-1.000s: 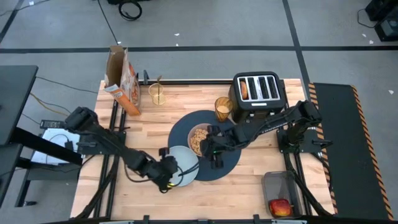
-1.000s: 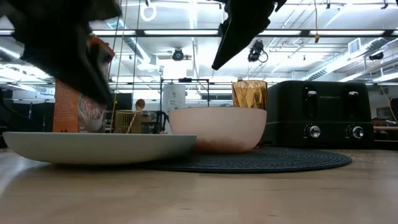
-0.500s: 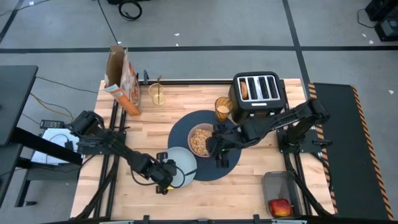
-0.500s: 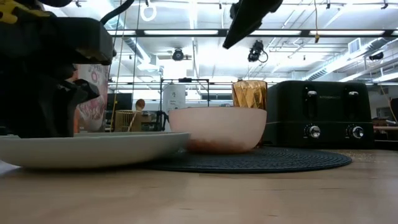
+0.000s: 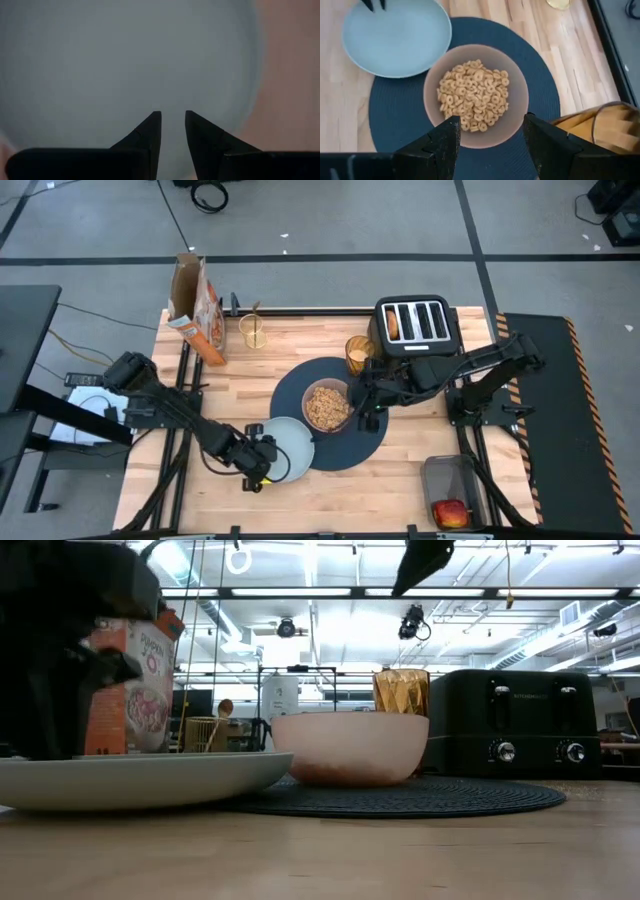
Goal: Arrange a breakfast setting
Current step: Put the toasted bagel on the blue plate
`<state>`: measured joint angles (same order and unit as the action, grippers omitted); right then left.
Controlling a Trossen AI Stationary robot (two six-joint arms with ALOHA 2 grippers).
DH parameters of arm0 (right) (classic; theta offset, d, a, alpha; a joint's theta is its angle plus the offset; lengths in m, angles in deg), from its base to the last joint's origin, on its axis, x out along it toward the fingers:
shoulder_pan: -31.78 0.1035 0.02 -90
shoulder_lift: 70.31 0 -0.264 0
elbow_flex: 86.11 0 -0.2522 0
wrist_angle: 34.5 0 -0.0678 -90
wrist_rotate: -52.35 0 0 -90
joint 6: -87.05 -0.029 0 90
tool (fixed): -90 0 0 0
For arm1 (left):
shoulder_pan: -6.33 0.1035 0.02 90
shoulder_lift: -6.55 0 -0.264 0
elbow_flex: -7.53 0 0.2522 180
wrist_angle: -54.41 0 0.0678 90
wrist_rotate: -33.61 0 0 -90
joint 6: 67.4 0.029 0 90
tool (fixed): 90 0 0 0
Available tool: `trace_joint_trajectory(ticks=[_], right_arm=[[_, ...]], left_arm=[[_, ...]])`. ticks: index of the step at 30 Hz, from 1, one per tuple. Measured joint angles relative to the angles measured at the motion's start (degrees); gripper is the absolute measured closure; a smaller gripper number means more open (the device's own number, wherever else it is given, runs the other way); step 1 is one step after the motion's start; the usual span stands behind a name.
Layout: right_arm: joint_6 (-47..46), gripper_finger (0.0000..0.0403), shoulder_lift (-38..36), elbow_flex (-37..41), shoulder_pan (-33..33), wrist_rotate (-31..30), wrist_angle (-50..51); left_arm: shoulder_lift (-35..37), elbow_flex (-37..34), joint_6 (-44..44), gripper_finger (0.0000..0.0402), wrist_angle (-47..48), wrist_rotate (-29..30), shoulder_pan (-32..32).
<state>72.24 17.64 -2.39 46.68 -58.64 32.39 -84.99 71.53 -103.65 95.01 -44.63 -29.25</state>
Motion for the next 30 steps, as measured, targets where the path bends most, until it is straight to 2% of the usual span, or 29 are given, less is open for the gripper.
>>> trace_joint_trajectory(ticks=[4, 7, 10, 12, 14, 16, 19, 23, 25, 30], right_arm=[[0.83, 0.0183, 0.42, 0.08, -0.73, -0.48, 5.21], [-2.60, 0.0183, -3.16, 0.11, -1.27, -9.85, 12.20], [-8.19, 0.0183, -7.94, 0.60, -5.05, -19.97, 16.10], [-11.79, 0.0182, -11.05, 2.02, -9.56, -21.25, 16.46], [-14.53, 0.0177, -13.78, 3.46, -15.06, -19.75, 15.21], [-16.03, 0.0168, -15.90, 5.80, -20.88, -19.15, 12.20], [-18.40, 0.0148, -16.84, 9.22, -29.70, -15.82, 5.82], [-19.04, 0.0133, -14.67, 12.04, -38.49, -7.36, 0.04], [-19.76, 0.0133, -12.51, 12.33, -40.99, -4.92, -0.36], [-21.73, 0.0144, -8.47, 12.33, -43.40, -4.62, 2.37]], left_arm=[[6.15, 0.00, -0.86, 0.0306, 2.35, 3.57, -1.62], [10.91, 0.02, -0.17, 0.0306, 2.19, 10.26, -4.02], [14.01, 0.00, 4.13, 0.0306, -1.87, 20.75, -6.39], [14.65, 0.00, 9.46, 0.0306, -6.57, 29.18, -7.82], [14.67, 0.00, 15.82, 0.0306, -12.38, 36.86, -8.38], [14.67, 0.00, 20.85, 0.0306, -17.87, 40.89, -8.09], [14.67, 0.02, 25.69, 0.0306, -23.36, 41.58, -6.45], [14.64, 0.02, 27.77, 0.0306, -25.00, 41.64, -4.78], [14.64, 0.02, 27.27, 0.0306, -25.06, 41.14, -4.35], [14.62, 0.02, 24.34, 0.0306, -25.02, 38.78, -4.63]])
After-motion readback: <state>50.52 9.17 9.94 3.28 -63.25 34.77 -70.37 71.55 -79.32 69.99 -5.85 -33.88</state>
